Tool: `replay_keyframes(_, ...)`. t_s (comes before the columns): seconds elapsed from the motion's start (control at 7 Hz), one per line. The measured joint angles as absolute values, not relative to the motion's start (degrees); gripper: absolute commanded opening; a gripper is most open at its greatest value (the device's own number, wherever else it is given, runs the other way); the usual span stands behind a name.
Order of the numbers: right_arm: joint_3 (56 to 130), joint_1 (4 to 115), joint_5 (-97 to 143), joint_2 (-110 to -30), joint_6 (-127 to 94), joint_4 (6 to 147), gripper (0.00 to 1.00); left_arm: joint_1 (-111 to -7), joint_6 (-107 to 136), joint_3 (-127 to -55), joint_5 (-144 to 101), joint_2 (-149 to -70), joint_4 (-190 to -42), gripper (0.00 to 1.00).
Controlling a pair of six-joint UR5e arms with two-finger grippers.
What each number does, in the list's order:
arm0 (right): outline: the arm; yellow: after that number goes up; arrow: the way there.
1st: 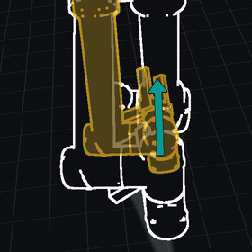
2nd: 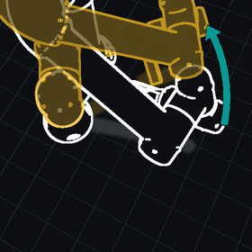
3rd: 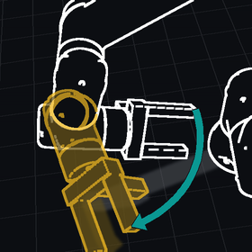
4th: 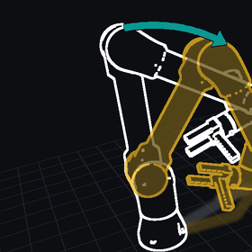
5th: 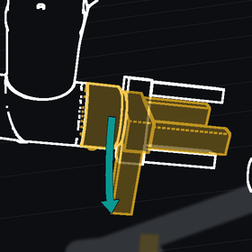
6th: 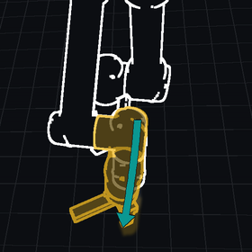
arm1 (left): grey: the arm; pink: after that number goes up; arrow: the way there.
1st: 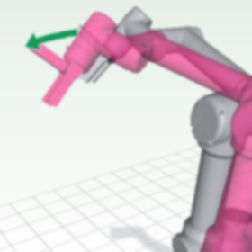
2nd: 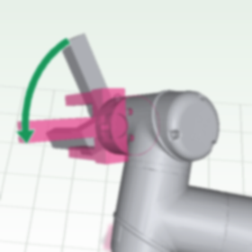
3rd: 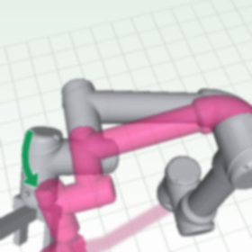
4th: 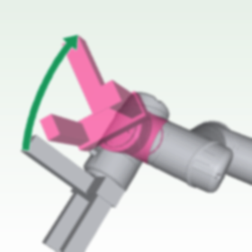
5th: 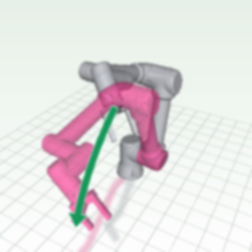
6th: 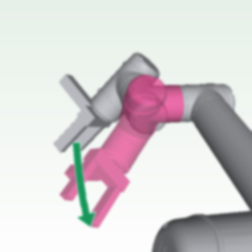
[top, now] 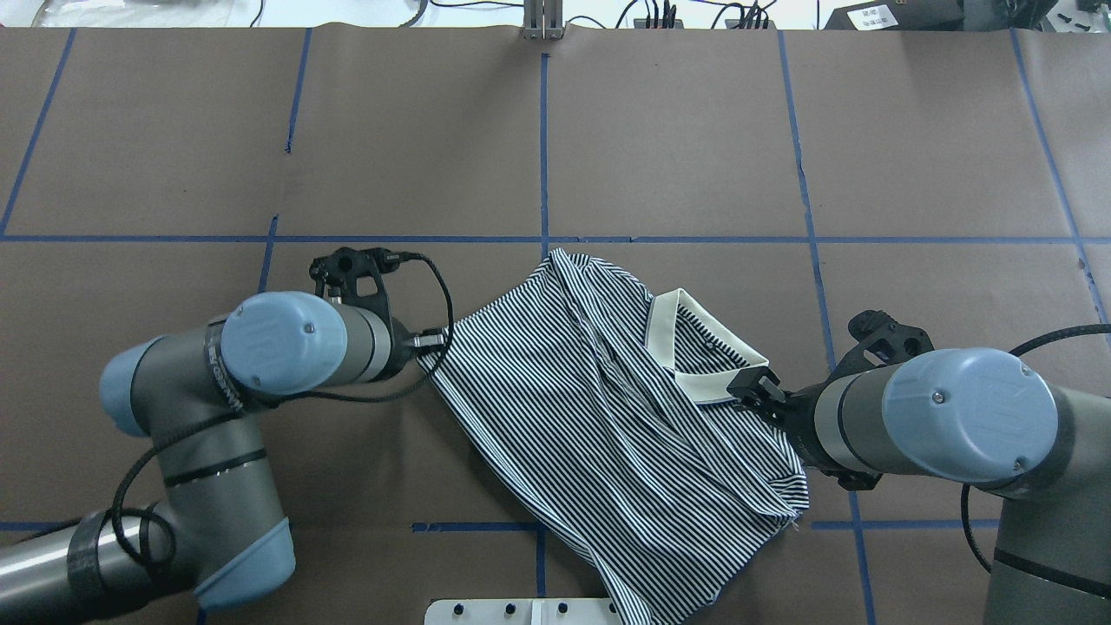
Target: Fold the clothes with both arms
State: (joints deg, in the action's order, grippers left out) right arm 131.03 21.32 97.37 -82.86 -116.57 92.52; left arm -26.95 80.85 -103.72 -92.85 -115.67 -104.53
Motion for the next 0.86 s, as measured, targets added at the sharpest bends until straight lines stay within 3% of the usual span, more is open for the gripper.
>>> replay_keyframes(0.43,131.14,22.15,97.27,-82.23,-116.63,92.46,1.00,-37.24,73.70,-81.34,-92.39,-125.79,-120.74,0.00)
replay_keyframes(0.71,130.88,23.76,97.27,-80.42,-116.63,92.46,1.00,-40.63,69.67,-66.58,-92.37,-133.10,-129.05,0.51)
replay_keyframes(0.86,130.12,24.10,97.20,-79.21,-116.61,92.46,1.00,-41.31,68.36,-63.52,-92.37,-134.57,-130.71,0.62)
